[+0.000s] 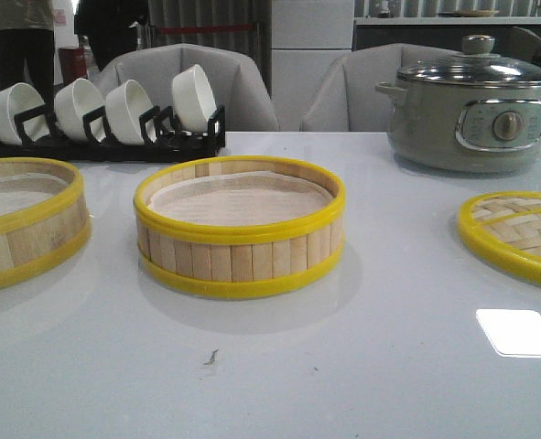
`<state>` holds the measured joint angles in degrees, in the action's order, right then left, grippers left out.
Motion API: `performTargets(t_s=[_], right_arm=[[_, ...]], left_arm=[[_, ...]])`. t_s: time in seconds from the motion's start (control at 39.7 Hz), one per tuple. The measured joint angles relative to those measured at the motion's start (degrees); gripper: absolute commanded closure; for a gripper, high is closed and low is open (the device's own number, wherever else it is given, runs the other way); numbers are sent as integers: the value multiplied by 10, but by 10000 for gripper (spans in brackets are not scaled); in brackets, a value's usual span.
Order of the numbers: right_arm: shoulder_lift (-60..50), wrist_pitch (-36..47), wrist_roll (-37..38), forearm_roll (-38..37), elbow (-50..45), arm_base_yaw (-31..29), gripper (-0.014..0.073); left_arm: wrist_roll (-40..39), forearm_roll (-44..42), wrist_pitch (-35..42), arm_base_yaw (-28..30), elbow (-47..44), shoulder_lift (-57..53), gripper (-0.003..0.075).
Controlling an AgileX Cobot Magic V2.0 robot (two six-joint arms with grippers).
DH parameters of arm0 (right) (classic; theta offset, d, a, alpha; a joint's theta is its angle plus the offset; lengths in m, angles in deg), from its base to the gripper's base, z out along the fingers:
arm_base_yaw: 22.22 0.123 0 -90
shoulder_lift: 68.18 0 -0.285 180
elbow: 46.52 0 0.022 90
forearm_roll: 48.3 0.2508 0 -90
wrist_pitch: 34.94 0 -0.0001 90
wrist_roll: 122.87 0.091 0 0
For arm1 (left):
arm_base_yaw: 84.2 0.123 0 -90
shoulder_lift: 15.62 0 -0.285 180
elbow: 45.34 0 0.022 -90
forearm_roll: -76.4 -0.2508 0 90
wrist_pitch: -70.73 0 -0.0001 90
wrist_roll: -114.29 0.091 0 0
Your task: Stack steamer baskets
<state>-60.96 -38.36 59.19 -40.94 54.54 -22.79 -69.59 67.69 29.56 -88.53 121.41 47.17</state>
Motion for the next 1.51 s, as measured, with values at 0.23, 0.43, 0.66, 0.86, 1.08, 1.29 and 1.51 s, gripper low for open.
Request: performTargets(t_s=[0.23, 0.43, 0.66, 0.86, 1.08, 1.29, 1.51], right_arm=[[0, -31, 1, 43, 55, 0, 250], [152, -107, 2, 45, 205, 0, 250], [383, -187, 2, 39, 367, 0, 250], [473, -199, 2, 38, 437, 0, 250], [479, -169, 2, 38, 443, 0, 250], [479, -156, 2, 38, 443, 0, 250], [479, -155, 2, 38, 443, 0, 250]], left_arm=[[0, 0, 0, 0, 0, 0, 635], [0, 0, -1, 0, 0, 0, 635], [0, 0, -1, 0, 0, 0, 636], [0, 0, -2, 0, 0, 0, 635], [0, 0, -3, 0, 0, 0, 635], [0, 0, -4, 0, 0, 0, 635], [0, 0, -5, 0, 0, 0, 635]])
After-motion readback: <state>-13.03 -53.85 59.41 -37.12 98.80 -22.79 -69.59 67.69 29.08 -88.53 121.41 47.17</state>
